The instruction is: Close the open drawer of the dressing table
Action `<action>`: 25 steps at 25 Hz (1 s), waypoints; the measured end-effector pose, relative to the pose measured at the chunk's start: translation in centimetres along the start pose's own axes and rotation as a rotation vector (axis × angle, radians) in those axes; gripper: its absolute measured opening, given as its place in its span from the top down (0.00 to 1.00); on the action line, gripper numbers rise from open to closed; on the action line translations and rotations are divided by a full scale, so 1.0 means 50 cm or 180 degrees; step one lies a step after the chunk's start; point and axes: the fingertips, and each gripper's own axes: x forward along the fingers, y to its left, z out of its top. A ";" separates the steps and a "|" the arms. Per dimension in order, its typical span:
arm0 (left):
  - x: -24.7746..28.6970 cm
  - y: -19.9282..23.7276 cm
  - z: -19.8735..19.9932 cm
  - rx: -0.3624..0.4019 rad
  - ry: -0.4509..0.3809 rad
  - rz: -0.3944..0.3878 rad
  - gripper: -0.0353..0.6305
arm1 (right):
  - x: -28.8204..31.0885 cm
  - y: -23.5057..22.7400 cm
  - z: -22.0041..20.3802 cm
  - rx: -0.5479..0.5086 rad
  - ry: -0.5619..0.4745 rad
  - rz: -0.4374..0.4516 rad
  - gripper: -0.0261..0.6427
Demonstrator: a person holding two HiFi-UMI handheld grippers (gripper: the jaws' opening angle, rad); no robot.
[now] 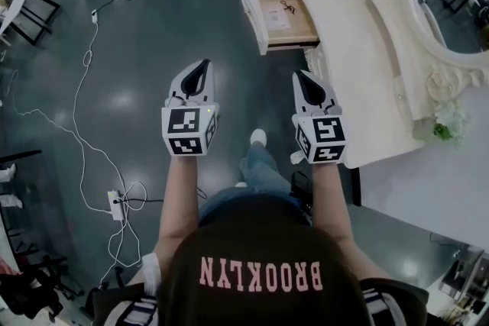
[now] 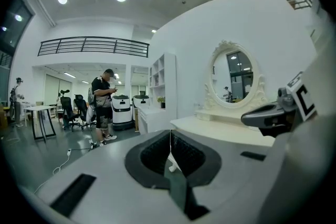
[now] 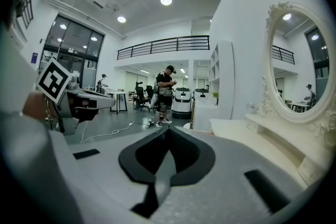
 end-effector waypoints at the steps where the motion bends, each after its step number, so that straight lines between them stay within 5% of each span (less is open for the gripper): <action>1: 0.024 0.001 0.005 0.0005 0.0008 -0.0002 0.94 | 0.019 -0.016 0.003 0.0009 0.0003 0.0001 0.97; 15: 0.345 0.011 0.044 -0.0056 0.0151 -0.0058 0.94 | 0.258 -0.221 0.015 0.0151 0.0118 0.0103 0.97; 25: 0.465 0.006 0.035 -0.0106 0.0341 -0.0123 0.94 | 0.336 -0.285 -0.008 0.0268 0.0228 0.0171 0.97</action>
